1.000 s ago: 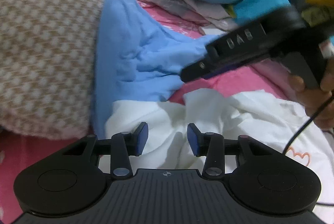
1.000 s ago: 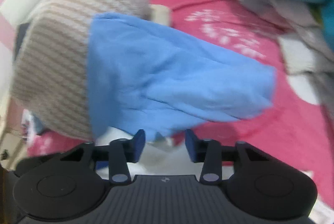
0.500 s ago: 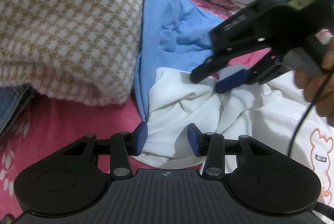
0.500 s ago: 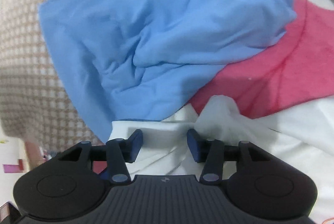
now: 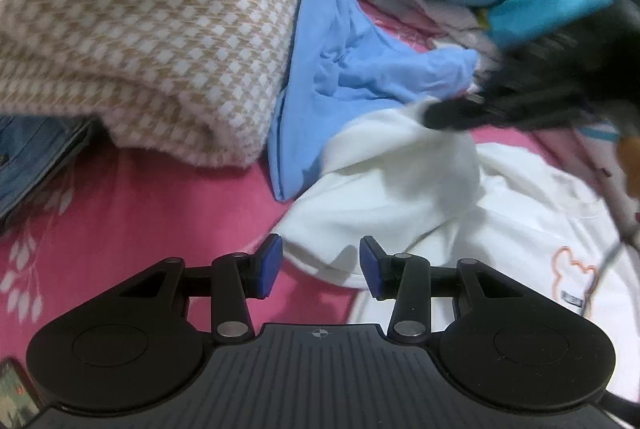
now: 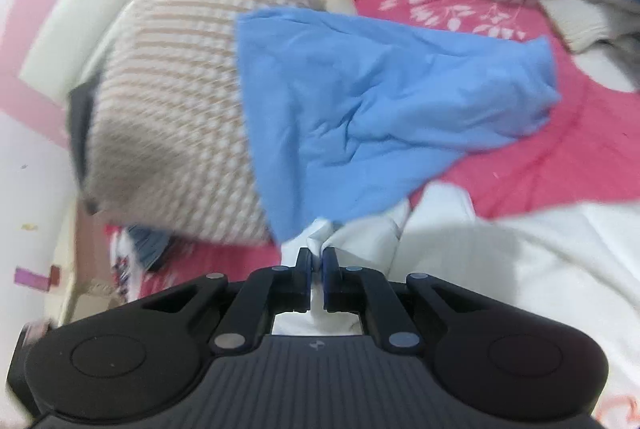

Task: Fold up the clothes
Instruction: 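Grasp the crumpled sleeve cuff with the right tool and pull it out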

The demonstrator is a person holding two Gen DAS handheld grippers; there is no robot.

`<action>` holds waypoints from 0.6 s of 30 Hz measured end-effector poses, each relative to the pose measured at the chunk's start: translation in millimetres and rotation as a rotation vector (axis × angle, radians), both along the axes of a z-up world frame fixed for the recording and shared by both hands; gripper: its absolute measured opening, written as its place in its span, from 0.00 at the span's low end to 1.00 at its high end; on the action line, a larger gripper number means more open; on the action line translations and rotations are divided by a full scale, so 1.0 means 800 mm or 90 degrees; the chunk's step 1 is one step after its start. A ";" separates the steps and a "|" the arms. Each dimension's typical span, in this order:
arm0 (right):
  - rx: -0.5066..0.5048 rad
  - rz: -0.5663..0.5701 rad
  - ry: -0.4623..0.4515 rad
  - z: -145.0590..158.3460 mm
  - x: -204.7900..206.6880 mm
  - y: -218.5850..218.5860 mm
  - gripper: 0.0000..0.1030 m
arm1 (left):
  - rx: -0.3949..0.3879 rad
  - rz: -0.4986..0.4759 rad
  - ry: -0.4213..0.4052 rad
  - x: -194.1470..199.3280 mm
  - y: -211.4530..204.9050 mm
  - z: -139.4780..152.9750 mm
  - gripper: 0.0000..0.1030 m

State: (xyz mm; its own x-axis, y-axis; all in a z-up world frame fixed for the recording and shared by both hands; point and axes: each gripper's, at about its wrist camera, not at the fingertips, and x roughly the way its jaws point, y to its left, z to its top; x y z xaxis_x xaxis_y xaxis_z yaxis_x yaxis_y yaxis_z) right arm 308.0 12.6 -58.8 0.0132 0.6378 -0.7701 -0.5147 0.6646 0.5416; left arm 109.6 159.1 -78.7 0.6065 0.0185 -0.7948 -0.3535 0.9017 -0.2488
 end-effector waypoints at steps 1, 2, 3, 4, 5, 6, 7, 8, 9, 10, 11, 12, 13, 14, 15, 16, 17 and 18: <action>0.000 0.001 -0.004 0.006 -0.006 -0.017 0.04 | -0.007 -0.002 -0.003 -0.006 -0.001 0.002 0.41; -0.001 0.002 -0.007 0.012 -0.013 -0.034 0.04 | -0.014 -0.005 -0.006 -0.011 -0.002 0.004 0.41; -0.007 0.000 -0.010 0.016 -0.022 -0.053 0.04 | -0.022 -0.007 -0.008 -0.016 -0.003 0.006 0.41; -0.019 -0.007 -0.008 0.015 -0.033 -0.071 0.04 | -0.027 -0.009 -0.008 -0.018 -0.004 0.006 0.41; -0.031 -0.014 -0.007 0.014 -0.044 -0.089 0.04 | -0.031 -0.011 -0.008 -0.019 -0.007 0.007 0.41; -0.045 -0.022 -0.005 0.012 -0.054 -0.106 0.04 | -0.035 -0.014 -0.009 -0.020 -0.010 0.008 0.41; -0.065 -0.037 0.003 0.004 -0.061 -0.123 0.04 | -0.039 -0.018 -0.009 -0.020 -0.014 0.010 0.41; -0.085 -0.050 0.011 -0.004 -0.065 -0.137 0.04 | -0.043 -0.021 -0.010 -0.021 -0.017 0.011 0.41; -0.108 -0.056 0.009 -0.013 -0.068 -0.145 0.04 | -0.046 -0.024 -0.011 -0.021 -0.021 0.012 0.41; -0.131 -0.062 0.007 -0.022 -0.072 -0.153 0.04 | -0.050 -0.027 -0.013 -0.021 -0.024 0.013 0.41; -0.154 -0.069 0.005 -0.031 -0.075 -0.161 0.04 | -0.054 -0.029 -0.014 -0.021 -0.026 0.014 0.41; -0.177 -0.075 0.003 -0.040 -0.078 -0.169 0.04 | -0.058 -0.029 -0.015 -0.022 -0.029 0.016 0.41; -0.198 -0.081 0.002 -0.048 -0.081 -0.176 0.04 | -0.061 -0.030 -0.015 -0.020 -0.032 0.016 0.41; -0.213 -0.086 0.006 -0.052 -0.080 -0.179 0.05 | -0.060 -0.035 -0.011 -0.018 -0.036 0.016 0.41; -0.228 -0.092 0.010 -0.056 -0.079 -0.182 0.07 | -0.058 -0.042 -0.006 -0.016 -0.041 0.016 0.41; -0.239 -0.098 0.013 -0.059 -0.078 -0.186 0.07 | -0.056 -0.052 0.000 -0.015 -0.045 0.015 0.41; -0.232 -0.110 0.016 -0.054 -0.075 -0.190 0.10 | -0.052 -0.064 0.010 -0.012 -0.051 0.013 0.41; -0.223 -0.121 0.016 -0.048 -0.073 -0.194 0.16 | -0.048 -0.077 0.021 -0.009 -0.057 0.009 0.41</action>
